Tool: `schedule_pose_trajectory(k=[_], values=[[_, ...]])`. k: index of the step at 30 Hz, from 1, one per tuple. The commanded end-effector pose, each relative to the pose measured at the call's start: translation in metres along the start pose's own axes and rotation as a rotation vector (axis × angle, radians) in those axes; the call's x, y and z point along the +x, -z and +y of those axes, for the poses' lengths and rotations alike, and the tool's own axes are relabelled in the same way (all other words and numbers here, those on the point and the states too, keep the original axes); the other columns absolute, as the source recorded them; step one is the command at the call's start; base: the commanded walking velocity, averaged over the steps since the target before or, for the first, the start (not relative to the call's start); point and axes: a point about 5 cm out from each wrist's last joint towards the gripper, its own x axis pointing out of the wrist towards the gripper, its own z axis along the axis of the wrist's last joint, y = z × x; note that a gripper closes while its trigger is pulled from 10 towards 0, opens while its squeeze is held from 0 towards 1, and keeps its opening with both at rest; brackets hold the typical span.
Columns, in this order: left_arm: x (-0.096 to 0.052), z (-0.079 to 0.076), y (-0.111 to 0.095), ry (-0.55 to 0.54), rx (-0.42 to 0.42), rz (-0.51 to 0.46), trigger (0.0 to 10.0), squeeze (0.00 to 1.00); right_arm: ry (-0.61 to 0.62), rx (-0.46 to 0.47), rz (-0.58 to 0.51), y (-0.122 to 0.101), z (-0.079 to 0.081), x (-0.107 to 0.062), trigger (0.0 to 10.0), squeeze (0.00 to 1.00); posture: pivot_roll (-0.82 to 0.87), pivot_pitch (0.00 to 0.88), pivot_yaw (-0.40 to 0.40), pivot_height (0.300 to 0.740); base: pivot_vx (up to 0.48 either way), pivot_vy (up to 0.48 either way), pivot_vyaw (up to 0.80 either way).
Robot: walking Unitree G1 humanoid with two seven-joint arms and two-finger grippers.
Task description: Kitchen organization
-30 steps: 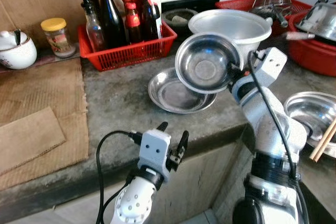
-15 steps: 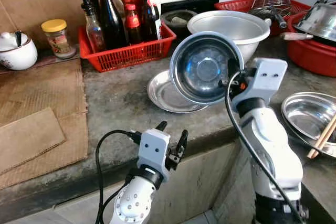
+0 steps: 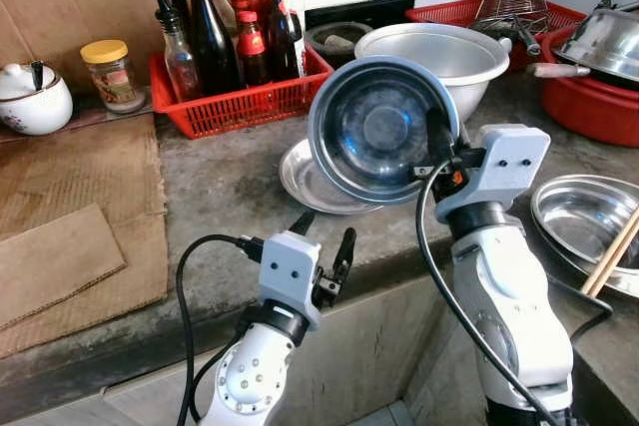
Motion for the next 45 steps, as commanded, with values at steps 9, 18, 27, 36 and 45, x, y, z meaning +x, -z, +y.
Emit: schedule_pose_trajectory(k=[9, 18, 27, 36, 45], values=[[-0.003, 0.002, -0.001, -0.004, 0.019, -0.009, 10.0, 0.00, -0.020, 0.003, -0.017, 0.000, 0.006, -0.004, 10.0, 0.00, 0.08, 0.043, 0.008, 0.740, -0.281, 0.000, 0.00], [-0.004, 0.002, 0.001, -0.006, 0.021, 0.002, 10.0, 0.00, -0.018, 0.005, -0.015, 0.000, 0.007, -0.004, 10.0, 0.00, 0.08, 0.057, 0.006, 0.740, -0.287, 0.000, 0.00], [-0.006, 0.003, 0.004, -0.003, 0.023, 0.015, 10.0, 0.00, -0.021, 0.001, -0.003, 0.003, 0.007, -0.005, 10.0, 0.00, 0.08, 0.067, 0.005, 0.740, -0.287, 0.000, 0.00], [-0.005, 0.002, 0.004, -0.002, 0.020, 0.014, 10.0, 0.00, -0.024, -0.007, 0.026, 0.008, 0.007, -0.012, 10.0, 0.00, 0.08, 0.067, 0.009, 0.740, -0.286, 0.000, 0.00], [-0.005, 0.002, 0.004, 0.000, 0.021, 0.015, 10.0, 0.00, -0.009, -0.016, 0.077, 0.018, 0.006, -0.025, 10.0, 0.00, 0.08, 0.072, 0.008, 0.740, -0.288, 0.000, 0.00]])
